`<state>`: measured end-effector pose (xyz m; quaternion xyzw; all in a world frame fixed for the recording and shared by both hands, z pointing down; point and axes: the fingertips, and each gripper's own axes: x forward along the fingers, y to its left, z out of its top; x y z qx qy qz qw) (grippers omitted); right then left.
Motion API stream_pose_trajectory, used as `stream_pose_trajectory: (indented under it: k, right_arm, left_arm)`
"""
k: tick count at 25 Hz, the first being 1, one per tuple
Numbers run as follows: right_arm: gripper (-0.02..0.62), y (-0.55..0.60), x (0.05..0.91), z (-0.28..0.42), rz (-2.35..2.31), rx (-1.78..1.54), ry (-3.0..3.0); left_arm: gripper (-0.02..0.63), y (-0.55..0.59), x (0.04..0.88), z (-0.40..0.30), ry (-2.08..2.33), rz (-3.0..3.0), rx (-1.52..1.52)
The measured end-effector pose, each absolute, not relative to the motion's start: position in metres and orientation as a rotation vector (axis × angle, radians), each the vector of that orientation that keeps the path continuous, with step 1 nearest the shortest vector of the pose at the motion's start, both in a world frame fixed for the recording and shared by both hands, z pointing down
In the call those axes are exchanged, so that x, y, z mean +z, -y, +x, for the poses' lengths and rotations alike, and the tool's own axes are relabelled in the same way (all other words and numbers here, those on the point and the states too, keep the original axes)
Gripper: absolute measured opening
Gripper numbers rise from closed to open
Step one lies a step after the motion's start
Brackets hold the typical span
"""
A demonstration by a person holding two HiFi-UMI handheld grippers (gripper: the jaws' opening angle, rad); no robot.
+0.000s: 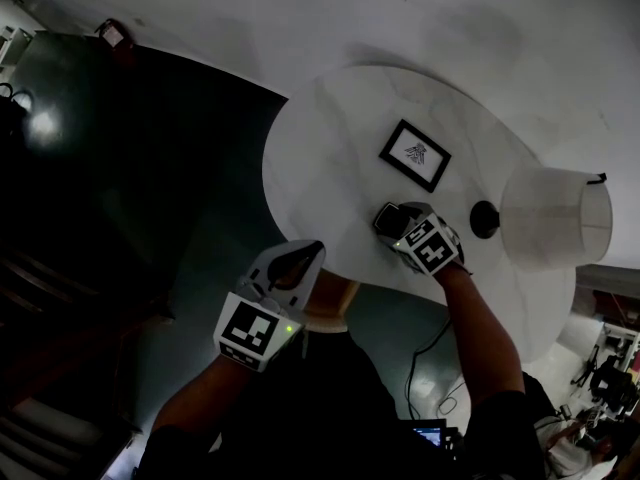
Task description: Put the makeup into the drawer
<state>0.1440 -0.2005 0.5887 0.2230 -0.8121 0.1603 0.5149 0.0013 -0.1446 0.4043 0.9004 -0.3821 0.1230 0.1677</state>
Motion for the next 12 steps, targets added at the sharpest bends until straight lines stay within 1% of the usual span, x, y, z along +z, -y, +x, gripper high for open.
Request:
stream_pose_trajectory:
  k: [12]
  right_arm:
    - [0.298,0.172,0.557,0.123,0.623,0.364,1.966]
  left_arm:
    - [0.011,0.110,0.392,-0.029,1.078,2.591,0.350]
